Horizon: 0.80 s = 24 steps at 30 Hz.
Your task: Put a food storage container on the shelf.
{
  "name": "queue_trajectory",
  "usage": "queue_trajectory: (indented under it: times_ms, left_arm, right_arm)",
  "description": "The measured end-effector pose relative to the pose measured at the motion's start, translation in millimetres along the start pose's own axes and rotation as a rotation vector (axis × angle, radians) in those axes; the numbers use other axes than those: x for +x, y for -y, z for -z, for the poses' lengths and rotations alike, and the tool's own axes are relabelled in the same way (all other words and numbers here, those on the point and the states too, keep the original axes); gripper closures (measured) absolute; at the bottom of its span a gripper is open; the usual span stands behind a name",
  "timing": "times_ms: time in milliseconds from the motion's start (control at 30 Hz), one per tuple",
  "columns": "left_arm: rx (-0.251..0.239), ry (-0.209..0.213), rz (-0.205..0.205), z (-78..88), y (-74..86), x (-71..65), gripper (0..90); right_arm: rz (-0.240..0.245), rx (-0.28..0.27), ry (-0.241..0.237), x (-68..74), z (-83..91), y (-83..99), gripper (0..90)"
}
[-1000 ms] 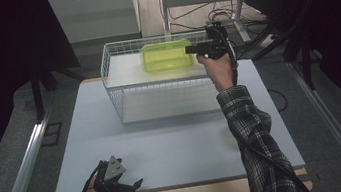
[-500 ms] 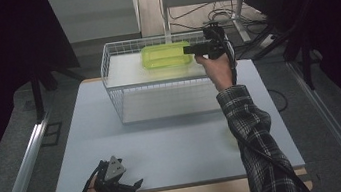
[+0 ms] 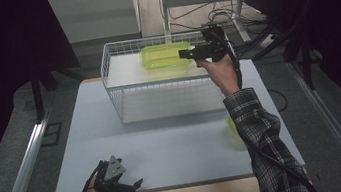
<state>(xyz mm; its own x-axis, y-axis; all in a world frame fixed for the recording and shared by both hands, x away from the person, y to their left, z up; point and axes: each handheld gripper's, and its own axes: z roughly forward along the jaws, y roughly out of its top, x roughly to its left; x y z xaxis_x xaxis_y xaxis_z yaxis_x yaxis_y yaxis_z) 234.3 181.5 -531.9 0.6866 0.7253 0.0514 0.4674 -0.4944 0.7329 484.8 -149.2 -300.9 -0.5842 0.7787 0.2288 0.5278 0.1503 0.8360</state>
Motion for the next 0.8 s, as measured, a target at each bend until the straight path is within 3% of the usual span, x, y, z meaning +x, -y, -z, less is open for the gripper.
queue_trajectory:
  times_ms: [167, 300, 800]
  left_arm:
    - [0.002, 0.001, -0.002, -0.4, -0.1, -0.4, 1.8]
    - [0.003, 0.0, -0.002, -0.7, -0.3, -0.5, 1.8]
    - [-0.011, 0.013, 0.001, 0.2, -0.4, -0.1, 1.5]
  right_arm:
    - [0.02, -0.003, -0.017, 1.9, 5.8, 3.0, 18.7]
    - [0.07, 0.008, -0.013, 3.8, 13.5, 9.8, 13.0]
    - [0.151, 0.025, -0.029, 6.8, 32.1, 36.4, 5.5]
